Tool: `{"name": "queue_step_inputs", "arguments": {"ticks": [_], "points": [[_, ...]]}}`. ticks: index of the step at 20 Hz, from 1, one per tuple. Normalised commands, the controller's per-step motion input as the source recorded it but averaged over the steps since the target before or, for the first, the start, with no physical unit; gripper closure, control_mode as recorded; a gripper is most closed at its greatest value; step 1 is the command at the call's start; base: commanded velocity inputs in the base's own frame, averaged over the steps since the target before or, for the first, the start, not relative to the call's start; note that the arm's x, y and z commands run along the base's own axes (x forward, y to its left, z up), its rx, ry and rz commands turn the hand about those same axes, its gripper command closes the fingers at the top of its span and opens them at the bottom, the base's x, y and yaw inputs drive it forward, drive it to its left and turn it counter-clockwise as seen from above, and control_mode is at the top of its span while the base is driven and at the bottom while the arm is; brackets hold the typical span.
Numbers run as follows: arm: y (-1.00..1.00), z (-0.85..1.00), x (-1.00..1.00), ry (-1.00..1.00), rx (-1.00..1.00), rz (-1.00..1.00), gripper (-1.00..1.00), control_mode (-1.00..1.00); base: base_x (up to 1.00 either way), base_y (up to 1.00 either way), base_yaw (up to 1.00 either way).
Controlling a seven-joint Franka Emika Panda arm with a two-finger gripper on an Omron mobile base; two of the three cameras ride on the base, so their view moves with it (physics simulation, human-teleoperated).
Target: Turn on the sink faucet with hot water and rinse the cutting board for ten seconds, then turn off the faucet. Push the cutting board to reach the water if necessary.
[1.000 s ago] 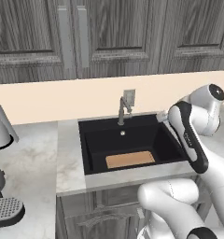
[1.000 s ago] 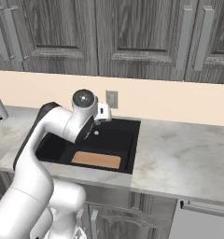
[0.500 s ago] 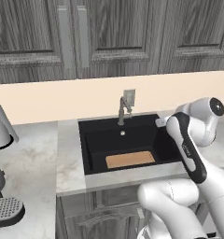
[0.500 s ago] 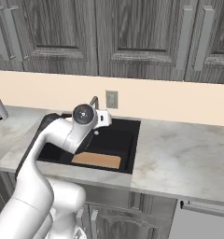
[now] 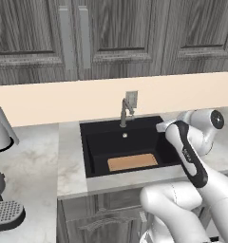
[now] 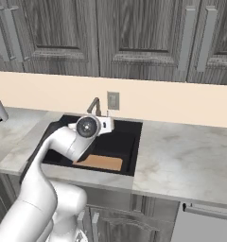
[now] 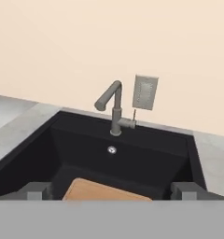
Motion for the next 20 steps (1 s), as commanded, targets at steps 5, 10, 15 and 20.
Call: {"name": "queue_step_inputs", "arguments": {"ticks": [5, 10, 15, 20], "points": [[-0.06, -0.08, 0.27, -0.04, 0.03, 0.00, -1.00, -1.00, 0.00, 0.00, 0.00], [-0.05, -0.07, 0.29, -0.02, 0.03, 0.00, -1.00, -1.00, 0.00, 0.00, 0.00], [-0.02, -0.05, 0.28, -0.01, 0.03, 0.00, -1.00, -1.00, 0.00, 0.00, 0.00], [-0.01, -0.03, 0.27, 0.00, 0.03, 0.00, -1.00, -1.00, 0.00, 0.00, 0.00]]}}
